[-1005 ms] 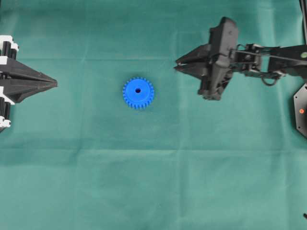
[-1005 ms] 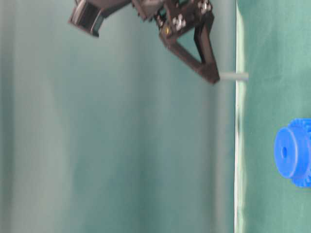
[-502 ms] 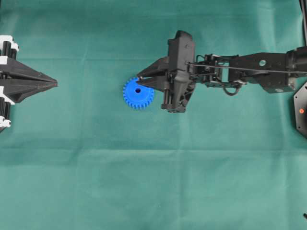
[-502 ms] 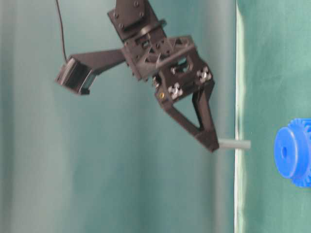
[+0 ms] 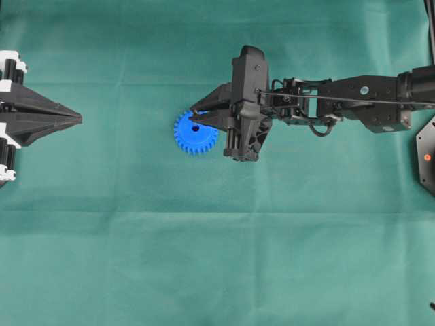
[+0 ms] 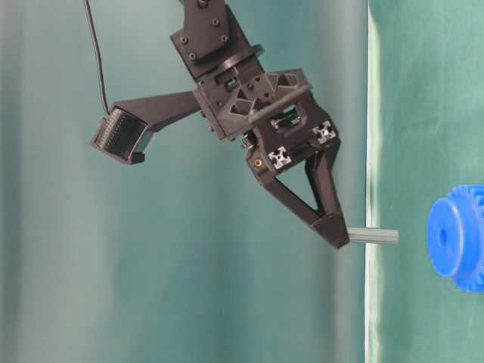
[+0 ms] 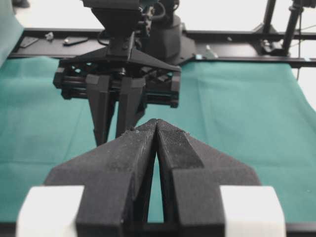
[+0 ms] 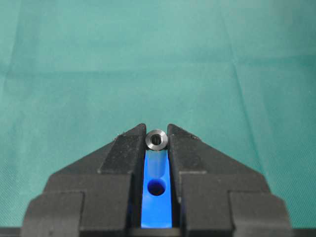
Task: Insert the shaft placed at a random location into the center hole of the medium gear at another random location.
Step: 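Lift the shaft and carry it left over the blue gear's center hole, then lower the held shaft into the blue gear's center hole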
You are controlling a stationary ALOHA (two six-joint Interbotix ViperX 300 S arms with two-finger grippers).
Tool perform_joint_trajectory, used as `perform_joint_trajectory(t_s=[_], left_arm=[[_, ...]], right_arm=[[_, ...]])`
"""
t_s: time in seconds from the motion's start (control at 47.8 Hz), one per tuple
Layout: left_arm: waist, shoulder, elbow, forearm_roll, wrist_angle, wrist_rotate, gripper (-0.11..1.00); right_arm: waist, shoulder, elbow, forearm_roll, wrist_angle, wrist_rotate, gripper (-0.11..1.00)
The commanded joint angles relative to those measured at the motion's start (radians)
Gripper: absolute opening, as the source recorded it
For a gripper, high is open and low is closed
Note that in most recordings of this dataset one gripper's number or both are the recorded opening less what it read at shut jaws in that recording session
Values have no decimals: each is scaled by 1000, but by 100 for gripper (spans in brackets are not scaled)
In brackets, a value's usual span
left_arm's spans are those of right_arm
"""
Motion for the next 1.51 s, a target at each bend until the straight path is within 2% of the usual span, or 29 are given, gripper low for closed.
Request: perform_joint_trajectory(t_s=[0.0,0.209,0.691,1.486], left_arm=[[2,8,-23,2,-5,-2,0],[2,8,-23,2,-5,-2,0],[2,8,-23,2,-6,-2,0],[0,8,-21,2,-5,-2,0]], right_arm=[[0,-8,-28,5,-5,2,14],[0,26,-26,5,-26,0,14],[-8,129,-25,49,-94,2,14],[-6,179,-28,52,-104,-2,14]])
